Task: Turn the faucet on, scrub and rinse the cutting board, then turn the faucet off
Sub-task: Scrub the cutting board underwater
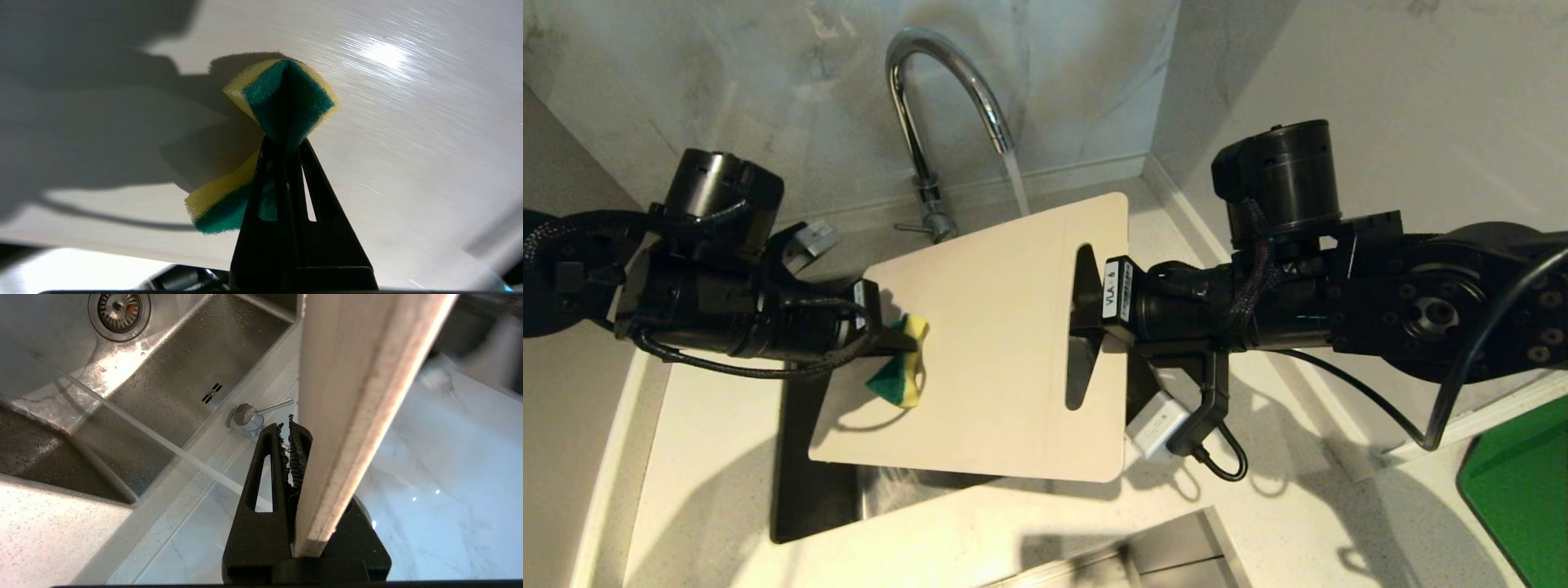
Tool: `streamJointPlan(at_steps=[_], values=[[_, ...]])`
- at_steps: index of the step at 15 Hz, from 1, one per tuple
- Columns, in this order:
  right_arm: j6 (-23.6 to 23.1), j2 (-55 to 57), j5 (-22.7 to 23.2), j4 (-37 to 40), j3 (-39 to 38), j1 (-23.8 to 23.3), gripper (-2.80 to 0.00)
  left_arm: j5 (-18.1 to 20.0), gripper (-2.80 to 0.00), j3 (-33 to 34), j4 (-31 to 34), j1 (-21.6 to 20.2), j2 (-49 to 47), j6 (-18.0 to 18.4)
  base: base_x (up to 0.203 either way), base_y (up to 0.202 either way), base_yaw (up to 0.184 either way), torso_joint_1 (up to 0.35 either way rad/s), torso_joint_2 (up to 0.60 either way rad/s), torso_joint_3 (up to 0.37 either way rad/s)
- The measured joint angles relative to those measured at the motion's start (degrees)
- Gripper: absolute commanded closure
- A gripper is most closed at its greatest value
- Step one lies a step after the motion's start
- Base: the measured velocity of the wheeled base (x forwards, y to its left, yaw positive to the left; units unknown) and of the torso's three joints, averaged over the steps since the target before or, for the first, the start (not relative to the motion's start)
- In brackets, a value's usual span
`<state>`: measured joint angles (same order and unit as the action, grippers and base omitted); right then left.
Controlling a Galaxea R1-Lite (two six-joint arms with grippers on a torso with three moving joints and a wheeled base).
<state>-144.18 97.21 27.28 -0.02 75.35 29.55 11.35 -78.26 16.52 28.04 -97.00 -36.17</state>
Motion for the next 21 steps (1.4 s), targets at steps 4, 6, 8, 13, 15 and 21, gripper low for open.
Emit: streamJointPlan(at_steps=[4,6,8,13,15,21], values=[[0.05,-0.10,0.17,-0.05,-0.16,-0.57,0.00,-6.04,0.00,-5.27,4.36,12.13,0.50,-2.10,0.000,0.000,0.000,0.000,0.00,0.000],[0.07,-0.11,0.17,-0.09,-0.37,-0.76,0.00,-6.39,0.00,-6.75,5.36,14.66,0.45,-3.97,0.000,0.000,0.000,0.000,0.00,0.000],[0.09,-0.13,0.11,-0.07,-0.44,-0.98,0.00,-6.53,0.00,-7.38,6.54,16.42,0.52,-4.25,0.000,0.000,0.000,0.000,0.00,0.000],[1.01,-0.55,0.00,0.07,-0.46,-1.11,0.00,-7.76,0.00,-3.79,6.07,15.16,0.14,-3.96,0.000,0.000,0.000,0.000,0.00,0.000],[1.07,-0.80,-0.02,0.02,-0.52,-1.13,0.00,-8.75,0.00,-0.93,5.59,13.27,0.81,-3.44,0.000,0.000,0.000,0.000,0.00,0.000],[1.15,-1.44,0.15,-1.32,-1.61,-1.08,0.00,-8.48,0.00,15.04,-4.82,1.44,2.51,2.70,0.000,0.000,0.000,0.000,0.00,0.000]])
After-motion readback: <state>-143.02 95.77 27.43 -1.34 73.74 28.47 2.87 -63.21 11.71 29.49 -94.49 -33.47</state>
